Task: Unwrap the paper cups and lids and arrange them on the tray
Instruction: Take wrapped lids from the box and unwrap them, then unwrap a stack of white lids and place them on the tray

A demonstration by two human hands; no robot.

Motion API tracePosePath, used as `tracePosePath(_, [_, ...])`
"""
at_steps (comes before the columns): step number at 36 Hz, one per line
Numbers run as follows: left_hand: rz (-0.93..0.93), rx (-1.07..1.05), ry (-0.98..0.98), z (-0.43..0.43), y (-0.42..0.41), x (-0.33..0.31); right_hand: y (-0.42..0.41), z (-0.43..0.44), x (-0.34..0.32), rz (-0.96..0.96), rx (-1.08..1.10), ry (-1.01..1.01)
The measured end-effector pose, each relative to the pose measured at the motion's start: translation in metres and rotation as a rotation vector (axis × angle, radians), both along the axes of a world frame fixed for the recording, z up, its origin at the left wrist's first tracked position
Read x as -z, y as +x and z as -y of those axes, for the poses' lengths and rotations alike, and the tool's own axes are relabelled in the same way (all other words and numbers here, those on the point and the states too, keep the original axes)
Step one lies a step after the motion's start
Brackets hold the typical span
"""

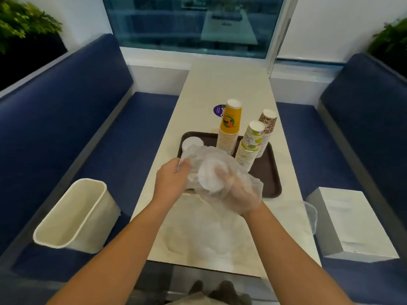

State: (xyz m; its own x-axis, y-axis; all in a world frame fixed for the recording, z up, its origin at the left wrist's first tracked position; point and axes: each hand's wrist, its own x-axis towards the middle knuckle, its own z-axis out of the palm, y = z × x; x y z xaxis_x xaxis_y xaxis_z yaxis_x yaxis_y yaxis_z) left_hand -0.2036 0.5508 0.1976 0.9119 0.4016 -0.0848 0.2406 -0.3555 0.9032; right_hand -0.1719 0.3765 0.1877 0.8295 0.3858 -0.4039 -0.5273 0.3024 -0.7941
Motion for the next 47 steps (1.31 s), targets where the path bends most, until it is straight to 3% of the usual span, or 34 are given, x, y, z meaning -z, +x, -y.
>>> tracePosePath(3, [0.022,-0.221,-0.034,-0.028,0.001,0.008,0.002,0.004,0.004,-0.011,0.101,0.126])
tracePosePath(5, [0.071,-0.339,-0.026,-0.048,0.001,0.013,0.006,0.008,0.007,-0.038,0.284,0.062])
tracePosePath(8, [0.126,-0.355,-0.021,-0.061,-0.002,0.016,0.01,0.013,0.01,-0.018,0.515,-0.099])
tracePosePath(12, [0.083,-0.001,0.2,-0.052,-0.012,0.038,-0.008,0.004,-0.004,0.264,0.744,-0.607])
tracePosePath(14, [0.081,0.142,0.31,-0.046,-0.019,0.06,-0.023,-0.006,-0.01,0.459,0.741,-0.731])
tracePosePath(16, [0.124,0.327,0.447,-0.038,-0.023,0.083,-0.031,-0.018,-0.008,0.607,0.647,-0.769])
tracePosePath(18, [0.053,0.458,0.488,-0.036,-0.027,0.102,-0.034,-0.03,0.002,0.694,0.513,-0.814])
tracePosePath(23, [0.032,0.775,0.816,-0.036,-0.033,0.143,-0.023,-0.045,0.031,0.647,0.44,-0.827])
tracePosePath(26, [-0.035,0.787,0.839,-0.043,-0.027,0.147,-0.012,-0.048,0.042,0.635,0.4,-0.848])
tracePosePath(31, [0.032,0.642,0.554,-0.051,-0.015,0.117,0.004,-0.045,0.049,0.585,0.342,-0.887])
tracePosePath(37, [0.25,0.16,0.131,-0.049,0.007,0.063,0.017,-0.049,0.05,0.554,0.355,-0.863])
tracePosePath(42, [-0.242,0.166,-0.603,-0.025,0.045,0.029,0.017,-0.077,0.04,0.567,0.342,-0.737])
tracePosePath(44, [-0.392,0.17,-0.872,-0.019,0.051,0.024,0.016,-0.09,0.038,0.562,0.269,-0.776])
tracePosePath(47, [-0.407,0.126,-0.928,-0.021,0.056,0.026,0.017,-0.094,0.041,0.636,0.163,-0.884])
